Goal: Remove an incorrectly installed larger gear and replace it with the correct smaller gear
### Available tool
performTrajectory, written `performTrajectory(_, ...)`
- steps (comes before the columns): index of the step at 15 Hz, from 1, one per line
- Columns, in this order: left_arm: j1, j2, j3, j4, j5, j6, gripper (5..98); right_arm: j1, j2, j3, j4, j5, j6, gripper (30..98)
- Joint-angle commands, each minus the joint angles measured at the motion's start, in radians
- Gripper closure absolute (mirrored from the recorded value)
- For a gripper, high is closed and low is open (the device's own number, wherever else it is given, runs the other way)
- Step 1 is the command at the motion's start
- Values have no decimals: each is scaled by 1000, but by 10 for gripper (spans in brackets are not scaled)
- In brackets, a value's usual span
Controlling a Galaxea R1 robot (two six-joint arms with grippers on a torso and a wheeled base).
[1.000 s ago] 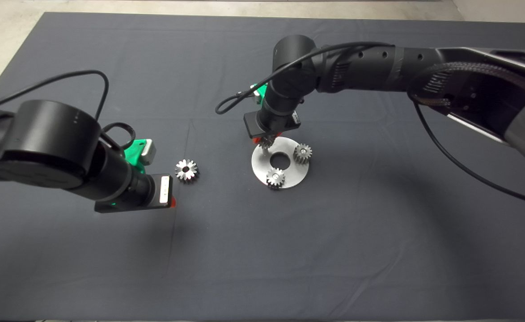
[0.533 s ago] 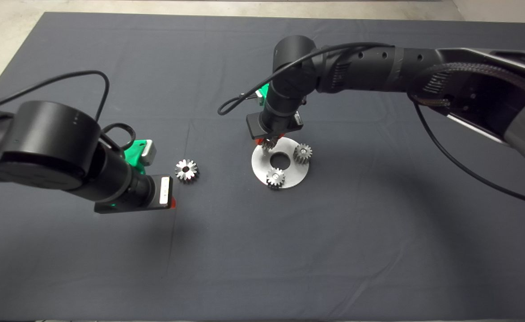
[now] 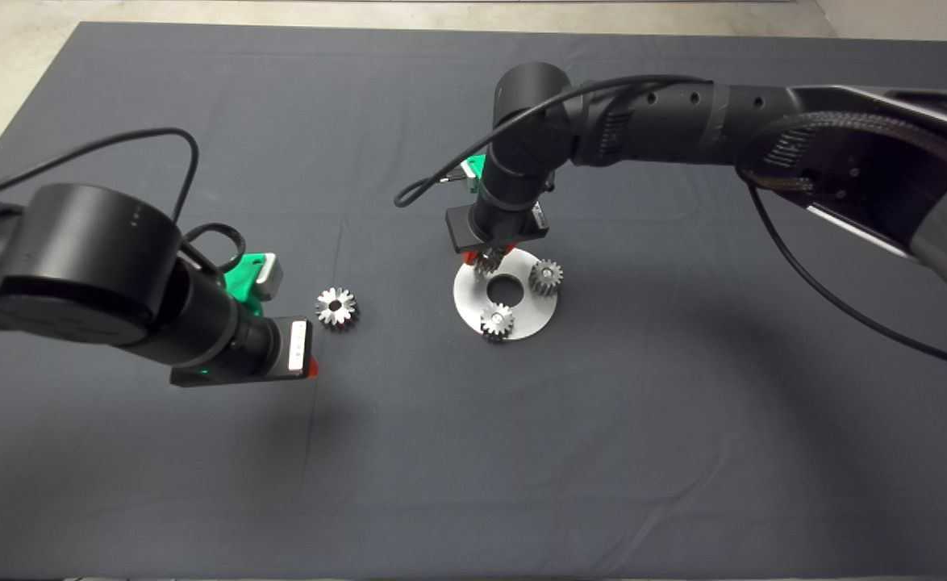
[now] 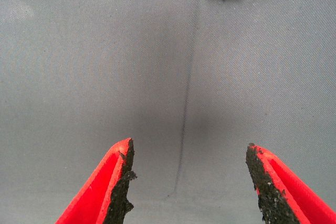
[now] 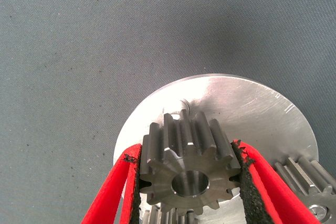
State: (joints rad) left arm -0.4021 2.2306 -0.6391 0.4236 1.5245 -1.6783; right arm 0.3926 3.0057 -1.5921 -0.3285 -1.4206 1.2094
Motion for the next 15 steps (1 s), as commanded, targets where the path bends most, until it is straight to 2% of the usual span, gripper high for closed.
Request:
performTrajectory(1,-17,4,15,13,88,3,499,12,3,9,54,-9,25,898)
performTrajectory(7,-17,7,23,17,87,3,499,29,3,-6,6,-2,49,898)
performTrajectory(9,-17,8,26,18,88,3,499,45,3,-6,2,3,59,898)
performTrajectory(11,-17,8,29,17,87,3,499,59,3,-5,-29,21,67,898)
performTrajectory(15,-17,29,27,17,86,3,499,68,3,-5,-41,25,69,898)
